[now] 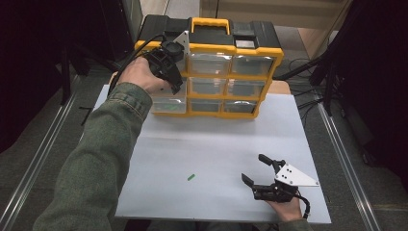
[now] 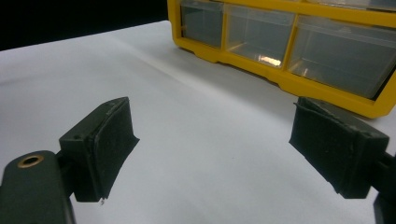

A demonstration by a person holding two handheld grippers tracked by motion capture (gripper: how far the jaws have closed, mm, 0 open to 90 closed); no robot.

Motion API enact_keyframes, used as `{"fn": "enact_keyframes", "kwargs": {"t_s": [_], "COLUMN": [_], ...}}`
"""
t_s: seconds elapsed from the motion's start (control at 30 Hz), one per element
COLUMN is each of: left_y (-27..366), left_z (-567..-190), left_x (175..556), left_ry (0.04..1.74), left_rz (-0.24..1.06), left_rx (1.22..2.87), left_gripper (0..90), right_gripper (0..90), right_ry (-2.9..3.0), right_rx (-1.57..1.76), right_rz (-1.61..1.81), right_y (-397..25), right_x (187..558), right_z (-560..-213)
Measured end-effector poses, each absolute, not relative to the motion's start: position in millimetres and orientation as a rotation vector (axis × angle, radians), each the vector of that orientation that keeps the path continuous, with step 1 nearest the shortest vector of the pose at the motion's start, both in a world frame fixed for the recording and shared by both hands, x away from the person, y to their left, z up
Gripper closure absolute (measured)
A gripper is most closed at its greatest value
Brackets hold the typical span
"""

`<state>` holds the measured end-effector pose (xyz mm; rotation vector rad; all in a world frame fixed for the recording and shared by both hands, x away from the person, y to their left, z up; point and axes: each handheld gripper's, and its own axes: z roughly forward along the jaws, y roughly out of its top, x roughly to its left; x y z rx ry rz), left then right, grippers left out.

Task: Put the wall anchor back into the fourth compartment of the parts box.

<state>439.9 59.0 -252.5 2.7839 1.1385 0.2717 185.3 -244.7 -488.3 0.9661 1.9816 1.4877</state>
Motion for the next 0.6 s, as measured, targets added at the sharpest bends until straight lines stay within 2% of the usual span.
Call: {"fn": "enact_keyframes", "kwargs": {"t_s": [0.1,0.13,0.37,0.6], "left_y": [59.6,59.6,60.0,53.6], "left_z": [-252.6,-253.6,-256.9,-262.4], "left_x": [437.8,435.8,422.6,395.9], "left_ry": [1.136,1.139,1.128,1.044], "left_rz": [0.283,0.288,0.295,0.34], "left_rx": [2.785,2.792,2.785,2.791], "left_gripper": [40.2,35.1,35.1,35.2], "right_gripper": [13.9,13.9,13.8,13.8], "right_ry": [1.981,1.981,1.981,1.979], "right_rx": [0.966,0.966,0.967,0.967], "right_rz": [1.488,1.488,1.487,1.49], "right_y": [-244.9,-245.1,-244.9,-245.1], "right_x": [185.3,185.4,185.5,185.4], "right_z": [-488.3,-488.3,-488.3,-488.2]}}
